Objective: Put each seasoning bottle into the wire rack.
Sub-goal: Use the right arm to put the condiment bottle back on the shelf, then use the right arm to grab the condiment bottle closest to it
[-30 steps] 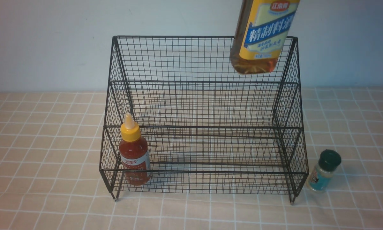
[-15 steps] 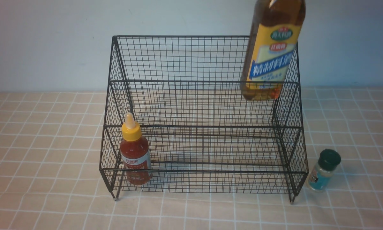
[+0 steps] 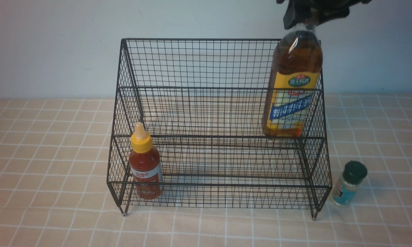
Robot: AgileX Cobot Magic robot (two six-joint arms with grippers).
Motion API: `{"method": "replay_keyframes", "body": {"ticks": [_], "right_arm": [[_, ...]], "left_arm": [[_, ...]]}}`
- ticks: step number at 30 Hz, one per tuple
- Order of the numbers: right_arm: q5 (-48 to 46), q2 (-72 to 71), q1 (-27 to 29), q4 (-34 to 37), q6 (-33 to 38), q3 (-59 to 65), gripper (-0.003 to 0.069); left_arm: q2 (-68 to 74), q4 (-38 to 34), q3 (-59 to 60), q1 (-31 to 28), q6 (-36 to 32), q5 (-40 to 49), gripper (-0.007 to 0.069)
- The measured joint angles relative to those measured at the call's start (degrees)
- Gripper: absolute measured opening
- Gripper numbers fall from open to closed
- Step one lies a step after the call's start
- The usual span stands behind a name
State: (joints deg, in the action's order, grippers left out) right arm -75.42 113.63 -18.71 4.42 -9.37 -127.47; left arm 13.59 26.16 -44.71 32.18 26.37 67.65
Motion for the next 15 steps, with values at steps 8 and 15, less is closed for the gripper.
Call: {"method": "replay_keyframes", "body": {"ticks": [8, 15], "right_arm": [[2.2, -0.7, 0.0, 5.3, -4.5, -0.8, 0.0446], [2.2, -4.9, 0.0, 2.2, -4.3, -0.8, 0.0512]], "left_arm": [[0.0, 0.0, 0.0, 0.0, 0.2, 1.8, -0.0007], [0.0, 0.1, 0.0, 0.0, 0.2, 2.6, -0.0007]]}}
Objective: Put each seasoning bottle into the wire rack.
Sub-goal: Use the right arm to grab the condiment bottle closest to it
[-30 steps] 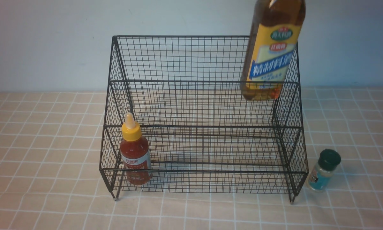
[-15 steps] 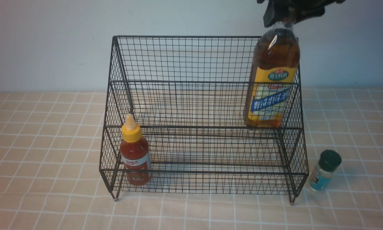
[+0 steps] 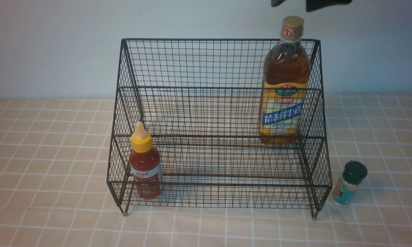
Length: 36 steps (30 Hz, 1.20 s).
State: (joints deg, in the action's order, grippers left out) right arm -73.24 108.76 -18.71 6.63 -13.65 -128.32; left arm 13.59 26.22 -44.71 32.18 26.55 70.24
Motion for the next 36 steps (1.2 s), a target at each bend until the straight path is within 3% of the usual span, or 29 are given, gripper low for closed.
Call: {"method": "replay_keyframes", "body": {"ticks": [6, 9, 16, 19, 25, 36], "right_arm": [[-0.1, -7.1, 0.0, -8.0, 2.6, 0.1, 0.0511], [0.1, -15.8, 0.0, -10.2, 2.7, 4.4, 0.0470], [0.3, -31.6, 0.0, -12.5, 2.6, 29.0, 0.0356], [0.3, -34.2, 0.0, -11.7, 1.2, 44.8, 0.0370], [0.7, -31.0, 0.0, -12.6, -0.4, 60.6, 0.0451], [8.2, -20.5, 1.4, -13.8, -0.6, 62.4, 0.0486]], "left_arm": [[0.0, 0.0, 0.0, 0.0, 0.1, 1.2, -0.0007], [0.0, 0.0, 0.0, 0.0, 0.2, 2.5, -0.0007], [0.0, -0.9, 0.0, 0.0, 0.2, 3.0, -0.0007], [0.0, -1.8, 0.0, 0.0, 0.2, 3.0, -0.0007], [0.0, -2.0, 0.0, 0.0, 0.2, 3.0, -0.0007], [0.0, -3.2, 0.0, 0.0, 0.2, 3.0, -0.0007]]}}
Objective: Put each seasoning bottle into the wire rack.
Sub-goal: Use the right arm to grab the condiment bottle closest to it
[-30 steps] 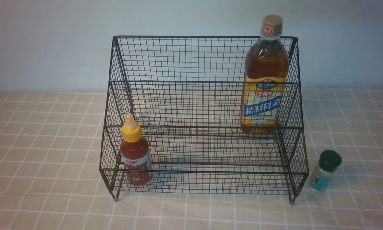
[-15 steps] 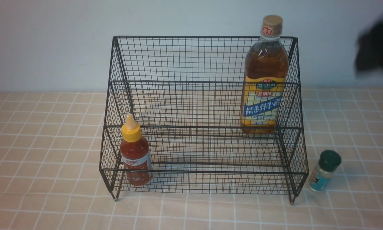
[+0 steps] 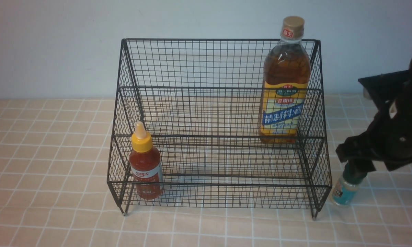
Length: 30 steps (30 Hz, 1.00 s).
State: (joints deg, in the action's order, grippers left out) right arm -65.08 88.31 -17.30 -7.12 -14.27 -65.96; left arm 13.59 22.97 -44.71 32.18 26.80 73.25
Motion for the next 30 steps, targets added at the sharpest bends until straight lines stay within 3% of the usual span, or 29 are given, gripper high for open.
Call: {"method": "replay_keyframes", "body": {"ticks": [6, 13, 28, 30], "right_arm": [[3.4, 2.9, 5.4, 5.0, 1.0, 0.0, 0.0486], [5.2, 4.1, 9.9, 15.5, 8.0, 0.0, 0.0486], [7.6, 7.8, 9.9, 16.7, 9.6, 0.0, 0.0486], [7.6, 9.4, 9.9, 16.0, 10.1, 0.0, 0.0453]], "left_arm": [[0.0, -0.1, 0.0, 0.0, 0.0, 0.0, -0.0007], [0.0, -0.1, 0.0, 0.0, 0.0, 0.0, -0.0007], [0.0, -0.1, 0.0, 0.0, 0.0, 0.0, -0.0007], [0.0, -0.1, 0.0, 0.0, 0.0, 0.0, -0.0007]]}}
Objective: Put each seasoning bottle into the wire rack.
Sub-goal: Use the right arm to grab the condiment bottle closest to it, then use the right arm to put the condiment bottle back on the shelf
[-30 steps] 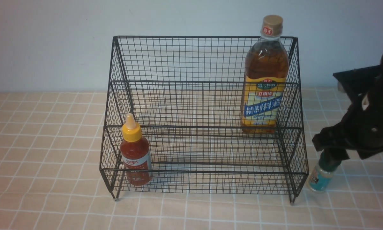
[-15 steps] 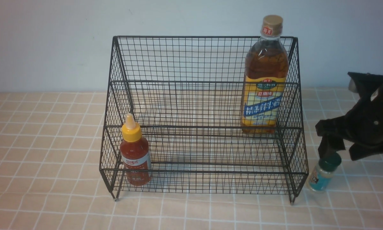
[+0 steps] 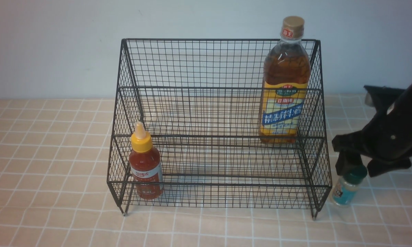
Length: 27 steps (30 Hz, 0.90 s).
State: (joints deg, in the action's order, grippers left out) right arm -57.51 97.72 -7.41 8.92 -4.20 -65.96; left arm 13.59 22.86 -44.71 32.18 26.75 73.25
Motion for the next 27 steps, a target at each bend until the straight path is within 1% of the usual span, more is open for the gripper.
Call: {"method": "replay_keyframes", "body": {"ticks": [1, 2, 3, 4, 9, 10, 14, 17, 18, 21, 22, 23, 24, 27], "right_arm": [[0.0, 0.4, 0.0, -0.3, 0.1, 0.0, 0.0417], [-0.1, 0.5, 0.0, -0.4, 0.2, 0.0, 0.0362], [-0.2, 0.5, 0.0, -0.5, 0.3, 0.0, 0.0349], [-0.4, 0.1, 0.0, -0.9, 0.4, -0.1, 0.0307], [-3.6, -2.9, 0.0, -2.4, 1.6, -2.4, 0.0316], [-5.8, -4.6, 0.0, -3.7, 1.8, -4.9, 0.0316], [-11.4, -8.3, 0.0, -4.6, 2.0, -11.2, 0.0316], [-13.1, -12.0, 0.0, -3.4, 2.0, -16.9, 0.0316], [-13.2, -13.5, 0.0, -2.0, 2.2, -18.3, 0.0316], [-13.5, -16.0, -1.2, 0.8, 3.0, -19.3, 0.0316], [-13.9, -17.6, -3.4, 2.2, 3.7, -19.5, 0.0316], [-14.1, -17.8, -3.7, 2.4, 3.9, -19.5, 0.0316], [-14.5, -18.3, -6.8, 3.1, 4.2, -19.5, 0.0316], [-14.6, -17.7, -12.3, 3.3, 4.2, -19.5, 0.0316]], "left_arm": [[0.0, 0.0, 0.0, 0.0, 0.0, 0.0, -0.0007], [0.0, 0.0, 0.0, 0.0, 0.0, 0.0, -0.0007], [0.0, 0.0, 0.0, 0.0, 0.0, 0.0, -0.0007], [0.0, 0.0, 0.0, 0.0, 0.0, 0.0, -0.0007], [0.0, 0.0, 0.0, 0.0, 0.0, 0.0, -0.0007], [0.0, 0.0, 0.0, 0.0, 0.0, 0.0, -0.0007], [0.0, 0.0, 0.0, 0.0, 0.0, 0.0, -0.0007], [0.0, 0.1, 0.0, 0.0, 0.0, 0.0, -0.0007], [0.0, 0.1, 0.0, 0.0, 0.0, 0.0, -0.0007], [0.0, 0.1, 0.0, 0.0, 0.0, 0.0, -0.0007], [0.0, 0.1, 0.0, 0.0, 0.0, 0.0, -0.0007], [0.0, 0.1, 0.0, 0.0, 0.0, 0.0, -0.0007], [0.0, 0.1, 0.0, 0.0, 0.0, 0.0, -0.0007], [0.0, 0.1, 0.0, 0.0, 0.0, 0.0, -0.0007]]}}
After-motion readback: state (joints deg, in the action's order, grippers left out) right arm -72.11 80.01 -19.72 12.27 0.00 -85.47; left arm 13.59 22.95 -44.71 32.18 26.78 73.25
